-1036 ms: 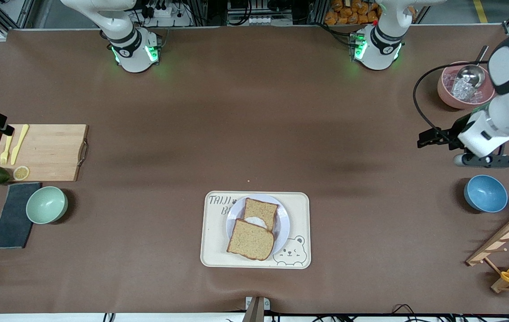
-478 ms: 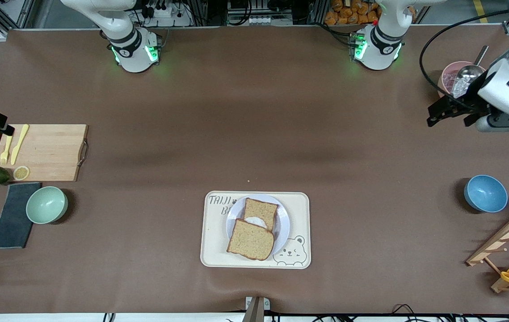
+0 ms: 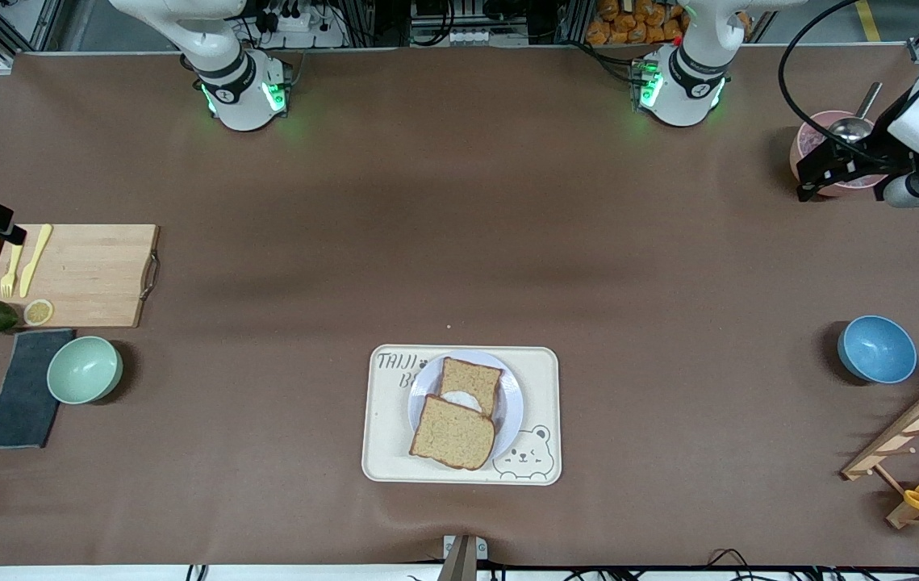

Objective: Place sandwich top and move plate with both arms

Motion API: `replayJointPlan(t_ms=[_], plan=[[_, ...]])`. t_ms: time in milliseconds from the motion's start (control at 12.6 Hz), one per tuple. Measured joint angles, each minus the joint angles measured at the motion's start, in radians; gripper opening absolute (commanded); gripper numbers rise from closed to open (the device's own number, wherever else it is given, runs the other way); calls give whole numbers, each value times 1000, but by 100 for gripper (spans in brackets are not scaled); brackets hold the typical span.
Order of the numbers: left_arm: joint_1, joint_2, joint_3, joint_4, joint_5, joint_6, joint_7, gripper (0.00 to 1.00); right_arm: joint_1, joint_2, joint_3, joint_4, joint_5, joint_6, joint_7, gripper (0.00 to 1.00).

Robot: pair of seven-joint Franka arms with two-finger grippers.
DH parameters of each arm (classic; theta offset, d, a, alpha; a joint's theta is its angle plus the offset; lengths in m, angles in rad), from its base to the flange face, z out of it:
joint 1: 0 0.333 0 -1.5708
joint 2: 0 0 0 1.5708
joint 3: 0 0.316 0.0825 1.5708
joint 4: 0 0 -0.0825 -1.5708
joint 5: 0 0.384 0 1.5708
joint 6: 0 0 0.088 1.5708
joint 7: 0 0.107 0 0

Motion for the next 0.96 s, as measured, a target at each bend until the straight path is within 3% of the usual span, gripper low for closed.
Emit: replayJointPlan(t_ms=[956], plan=[[6, 42, -10, 37, -73, -26, -43, 100, 0, 0, 0, 0, 1, 0, 0, 100]])
